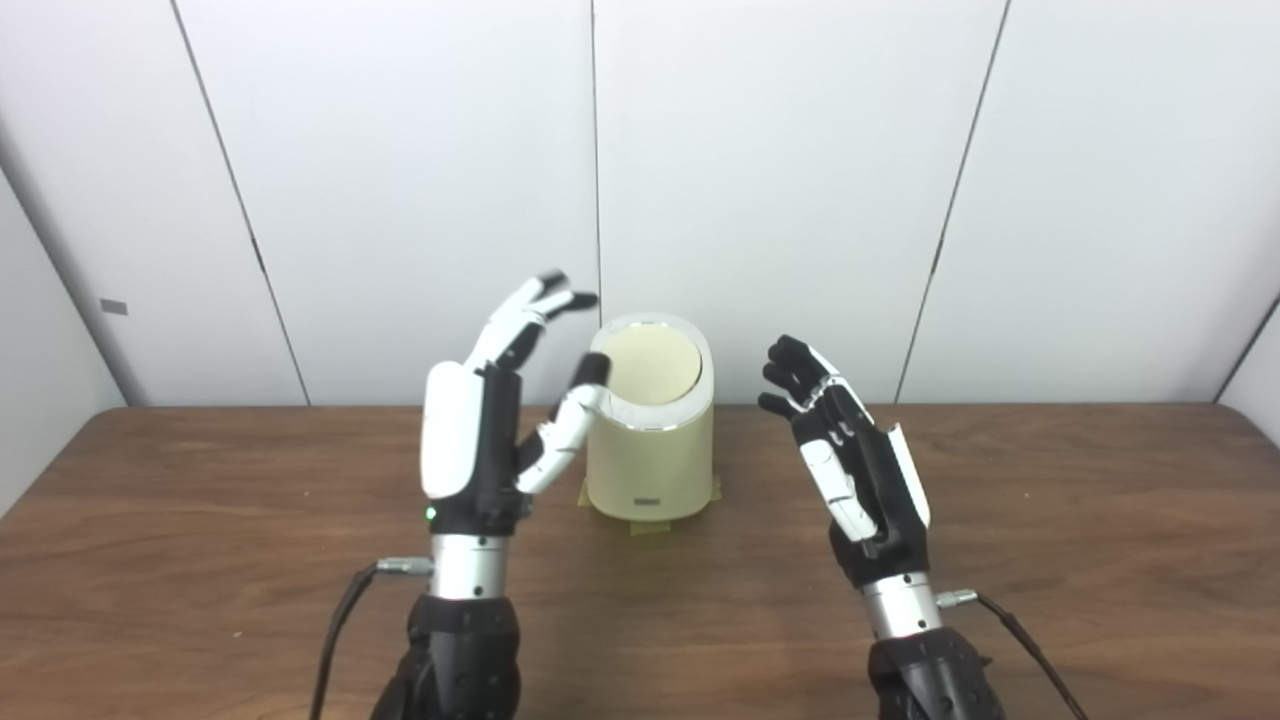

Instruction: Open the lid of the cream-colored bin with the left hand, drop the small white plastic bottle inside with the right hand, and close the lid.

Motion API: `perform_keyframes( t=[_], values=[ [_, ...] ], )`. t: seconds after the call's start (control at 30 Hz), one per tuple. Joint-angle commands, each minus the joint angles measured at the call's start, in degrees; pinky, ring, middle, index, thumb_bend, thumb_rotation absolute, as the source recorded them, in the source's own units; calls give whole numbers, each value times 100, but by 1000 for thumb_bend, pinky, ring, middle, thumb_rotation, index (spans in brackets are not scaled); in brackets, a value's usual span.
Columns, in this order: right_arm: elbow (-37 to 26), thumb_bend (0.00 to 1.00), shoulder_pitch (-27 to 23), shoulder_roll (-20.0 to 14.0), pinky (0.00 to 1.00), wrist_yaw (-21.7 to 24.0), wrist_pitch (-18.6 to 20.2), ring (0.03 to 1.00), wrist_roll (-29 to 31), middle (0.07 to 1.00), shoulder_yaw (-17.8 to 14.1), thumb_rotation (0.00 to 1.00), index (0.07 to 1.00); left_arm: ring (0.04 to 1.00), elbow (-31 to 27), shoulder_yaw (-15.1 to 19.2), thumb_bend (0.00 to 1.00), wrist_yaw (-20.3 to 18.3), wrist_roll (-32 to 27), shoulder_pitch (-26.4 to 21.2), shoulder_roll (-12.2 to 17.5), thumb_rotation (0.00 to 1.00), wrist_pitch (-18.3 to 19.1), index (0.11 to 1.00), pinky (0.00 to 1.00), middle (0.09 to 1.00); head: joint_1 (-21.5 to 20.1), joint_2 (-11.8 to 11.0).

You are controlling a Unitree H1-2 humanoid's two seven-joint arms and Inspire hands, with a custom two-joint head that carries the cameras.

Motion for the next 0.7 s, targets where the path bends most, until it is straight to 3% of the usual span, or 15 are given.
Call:
perform_keyframes(
  t=[0.0,0.17,0.23,0.33,0.4,0.5,0.67],
  values=[
    [-72,309,-232,8,792,21,-89,863,40,875,-43,698,848,964,-338,126,439,-61,-402,-101,-49,990,-254,952,951,983,-1,8],
    [-139,323,-210,-6,796,43,-70,864,97,874,-54,712,848,918,-422,369,317,-262,-1442,152,-53,999,-801,884,903,908,10,10],
    [-132,308,-206,0,788,49,-154,853,167,860,-75,716,833,847,-421,455,257,-372,-1800,265,-36,924,-957,827,818,847,7,13],
    [-106,262,-197,8,757,-7,-335,824,142,829,-120,712,798,779,-504,586,236,-502,-2291,536,-124,778,-906,769,726,786,10,27],
    [-117,265,-183,15,737,-80,-382,807,43,817,-159,696,788,766,-548,641,243,-575,-2507,693,-177,670,-854,759,707,777,13,37],
    [-150,296,-159,29,706,-159,-359,784,-63,799,-218,591,768,767,-558,744,241,-640,-2694,844,-241,523,-786,754,699,778,-5,45],
    [-277,314,-92,4,705,-116,-255,783,55,798,-256,512,768,759,-577,871,242,-701,-2786,957,-341,436,-765,746,684,770,-7,63]
  ],
)
